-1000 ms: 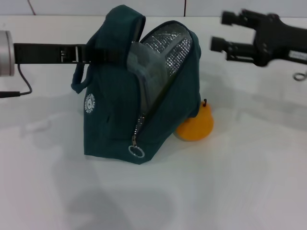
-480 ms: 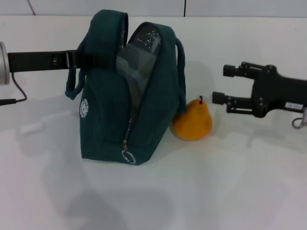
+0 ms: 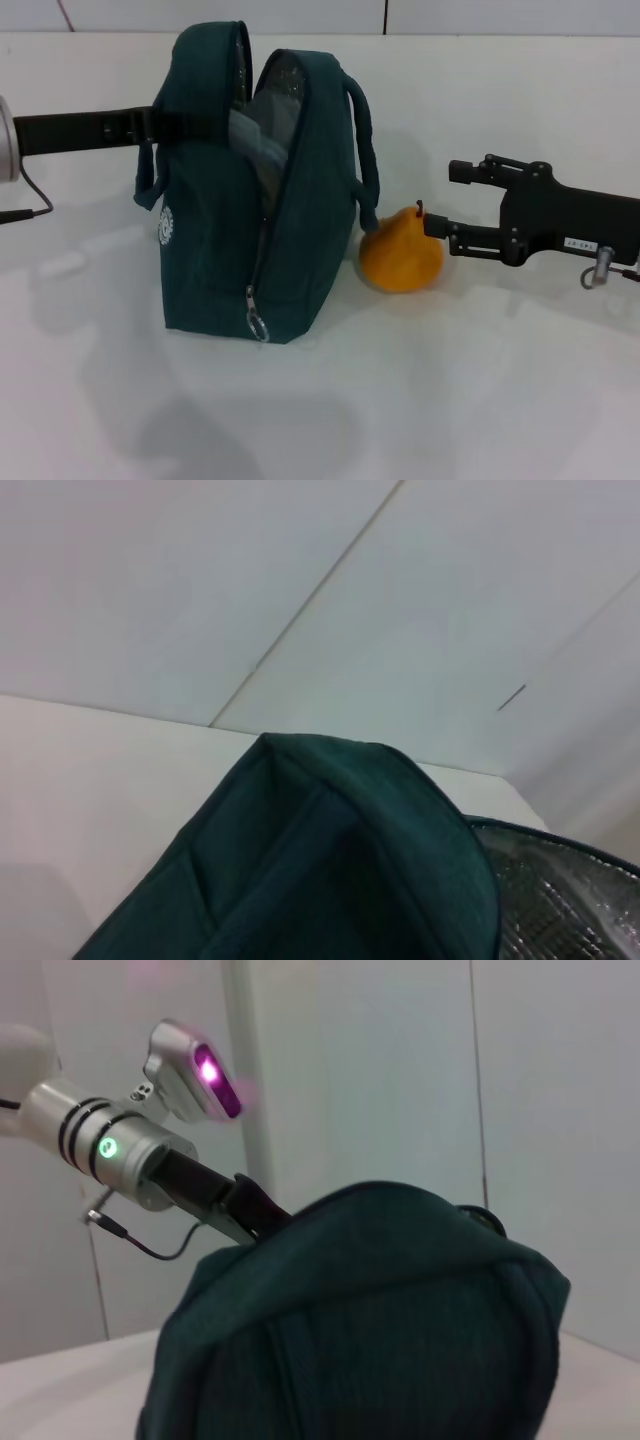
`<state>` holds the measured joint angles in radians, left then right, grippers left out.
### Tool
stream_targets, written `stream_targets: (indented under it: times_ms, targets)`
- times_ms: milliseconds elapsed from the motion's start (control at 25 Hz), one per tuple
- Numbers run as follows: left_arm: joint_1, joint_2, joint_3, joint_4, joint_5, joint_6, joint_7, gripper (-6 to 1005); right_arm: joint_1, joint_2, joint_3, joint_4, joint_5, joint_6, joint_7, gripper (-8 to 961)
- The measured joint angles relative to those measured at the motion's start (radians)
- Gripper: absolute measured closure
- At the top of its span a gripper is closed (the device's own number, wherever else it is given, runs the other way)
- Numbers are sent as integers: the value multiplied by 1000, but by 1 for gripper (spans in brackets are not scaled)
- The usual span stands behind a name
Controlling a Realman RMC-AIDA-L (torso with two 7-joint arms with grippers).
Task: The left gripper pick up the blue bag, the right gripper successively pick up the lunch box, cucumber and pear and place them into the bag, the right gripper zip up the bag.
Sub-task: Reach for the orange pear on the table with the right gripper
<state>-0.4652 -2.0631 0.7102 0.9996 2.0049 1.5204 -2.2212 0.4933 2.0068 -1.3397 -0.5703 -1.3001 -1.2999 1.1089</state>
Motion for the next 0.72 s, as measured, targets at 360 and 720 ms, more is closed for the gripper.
stream_targets:
  times_ms: [360, 720]
  targets:
    - [-2, 0, 0, -7, -1, -9, 10, 954, 29, 13, -9, 47, 7, 45, -41, 187]
    - [-5, 0, 0, -7, 0, -11, 11, 954, 66, 22, -9, 91, 10, 55, -76, 187]
